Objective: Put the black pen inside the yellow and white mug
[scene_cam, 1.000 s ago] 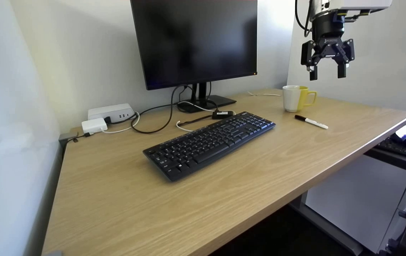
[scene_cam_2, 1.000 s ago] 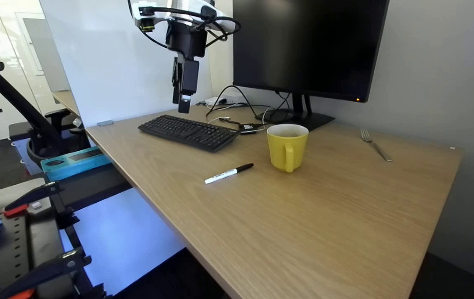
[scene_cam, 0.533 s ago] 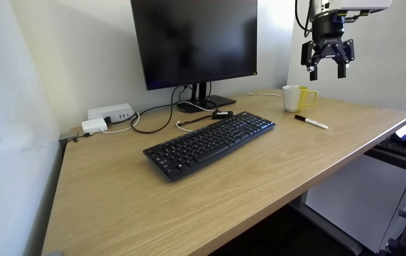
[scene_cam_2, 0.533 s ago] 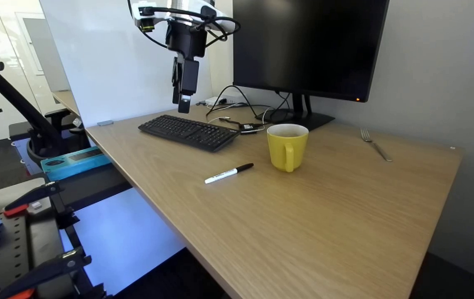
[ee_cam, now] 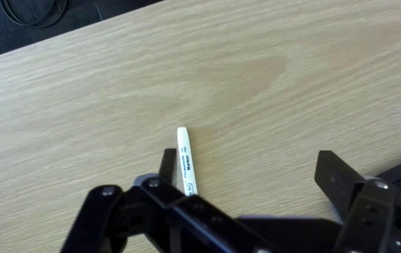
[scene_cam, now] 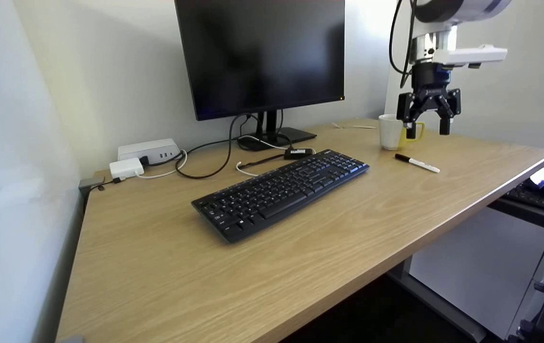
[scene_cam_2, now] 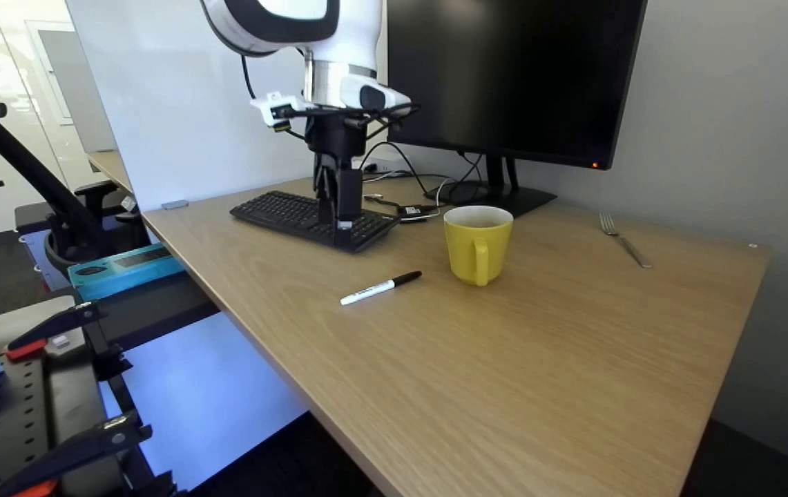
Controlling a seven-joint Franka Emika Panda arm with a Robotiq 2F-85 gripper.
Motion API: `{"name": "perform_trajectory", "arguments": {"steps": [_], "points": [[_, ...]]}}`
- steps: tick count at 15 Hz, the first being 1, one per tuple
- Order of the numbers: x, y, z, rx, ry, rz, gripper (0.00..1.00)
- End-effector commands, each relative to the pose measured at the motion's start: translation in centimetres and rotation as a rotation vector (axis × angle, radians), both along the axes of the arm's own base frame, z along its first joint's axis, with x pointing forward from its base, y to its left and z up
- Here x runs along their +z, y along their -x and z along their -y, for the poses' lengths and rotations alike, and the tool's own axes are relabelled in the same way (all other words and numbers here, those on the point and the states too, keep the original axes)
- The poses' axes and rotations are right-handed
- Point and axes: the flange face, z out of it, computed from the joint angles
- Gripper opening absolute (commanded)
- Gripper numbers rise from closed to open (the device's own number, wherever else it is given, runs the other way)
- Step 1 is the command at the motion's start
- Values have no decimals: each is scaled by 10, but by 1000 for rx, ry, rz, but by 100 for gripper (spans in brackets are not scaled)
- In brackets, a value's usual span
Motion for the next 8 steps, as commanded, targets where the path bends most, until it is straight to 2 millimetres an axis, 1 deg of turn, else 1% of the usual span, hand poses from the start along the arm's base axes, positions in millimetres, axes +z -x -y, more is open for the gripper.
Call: {"name": "perform_trajectory", "arguments": {"steps": [1,4,8], "points": [[-28,-7,19,35,9,38,100],[-46,-9,29,64,27,59,100],[-55,-21,33,93,35,84,100]]}}
